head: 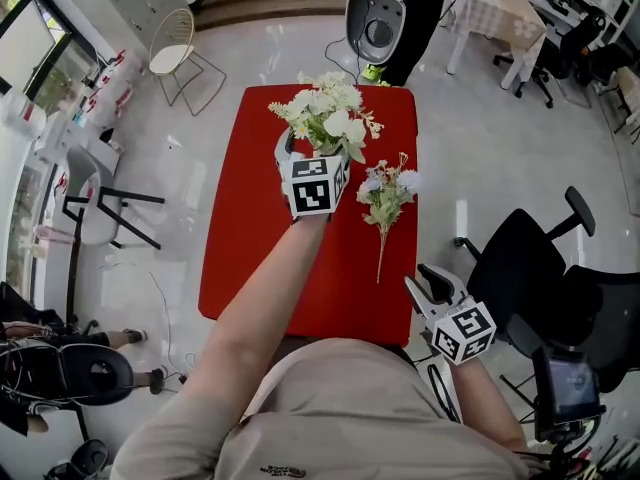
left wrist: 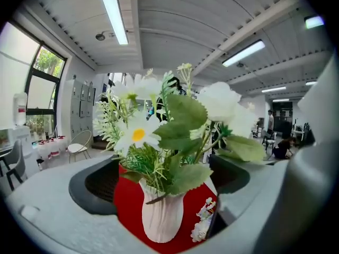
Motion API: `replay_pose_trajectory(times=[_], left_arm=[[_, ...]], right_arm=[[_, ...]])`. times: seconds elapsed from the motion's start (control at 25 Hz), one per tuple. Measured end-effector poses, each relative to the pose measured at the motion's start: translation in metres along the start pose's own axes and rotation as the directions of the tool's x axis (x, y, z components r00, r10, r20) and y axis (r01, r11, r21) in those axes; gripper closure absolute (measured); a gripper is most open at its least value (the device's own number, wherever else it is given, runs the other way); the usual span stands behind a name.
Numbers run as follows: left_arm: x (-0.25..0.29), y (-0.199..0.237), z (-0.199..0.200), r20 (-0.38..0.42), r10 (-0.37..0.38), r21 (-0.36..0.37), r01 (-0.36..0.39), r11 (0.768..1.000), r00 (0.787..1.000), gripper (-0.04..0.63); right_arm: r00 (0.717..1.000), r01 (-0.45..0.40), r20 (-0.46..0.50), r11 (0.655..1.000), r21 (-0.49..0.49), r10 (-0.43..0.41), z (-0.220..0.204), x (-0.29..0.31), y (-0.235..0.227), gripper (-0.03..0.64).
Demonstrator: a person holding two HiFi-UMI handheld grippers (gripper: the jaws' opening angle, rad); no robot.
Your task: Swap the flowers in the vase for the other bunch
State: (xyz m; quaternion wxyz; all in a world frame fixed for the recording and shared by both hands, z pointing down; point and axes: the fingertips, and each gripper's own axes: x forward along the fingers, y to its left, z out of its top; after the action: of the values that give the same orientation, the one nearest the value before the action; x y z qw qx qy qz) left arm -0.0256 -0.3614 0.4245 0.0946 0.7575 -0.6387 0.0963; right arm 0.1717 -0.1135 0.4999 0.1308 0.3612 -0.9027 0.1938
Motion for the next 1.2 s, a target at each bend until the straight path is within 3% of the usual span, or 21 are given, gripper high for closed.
replay_pose_trajectory(times=[0.32,0.48,0.64,0.88,1.2], left_arm=[[0.003,-0.003,0.006,0.041,0.006,0.002,-0.007,1.000,0.999,0.084],[-0.002,0.002,0.009,0.054,0.013,-0.005,-0.012,1.000,0.998,0.203],[-0.003,0.005,0.009,0.046,0.008,-0.004,-0.008,1.000,0.999,0.247],[-0.009,0.009,0.013,0.074,0.012,0.025,-0.014,1.000,0.997,0.401],[-0.014,0.014,0.016,0.093,-0.012,0.035,0.008,0.999,0.996,0.521]], right_arm=[[1.000,0.010,-0.004,1.000,0.012,-0.010,-0.008,-0.005,-0.013,0.476],[1.000,0.002,-0.003,1.000,0.010,-0.002,-0.007,-0.005,-0.013,0.476],[1.000,-0.007,-0.012,1.000,0.007,0.007,-0.007,-0.002,-0.012,0.477],[1.000,-0.026,-0.009,1.000,-0.001,0.026,-0.003,0.005,-0.009,0.480],[0.999,-0.040,-0.014,0.999,0.010,0.040,0.000,0.015,-0.005,0.482]])
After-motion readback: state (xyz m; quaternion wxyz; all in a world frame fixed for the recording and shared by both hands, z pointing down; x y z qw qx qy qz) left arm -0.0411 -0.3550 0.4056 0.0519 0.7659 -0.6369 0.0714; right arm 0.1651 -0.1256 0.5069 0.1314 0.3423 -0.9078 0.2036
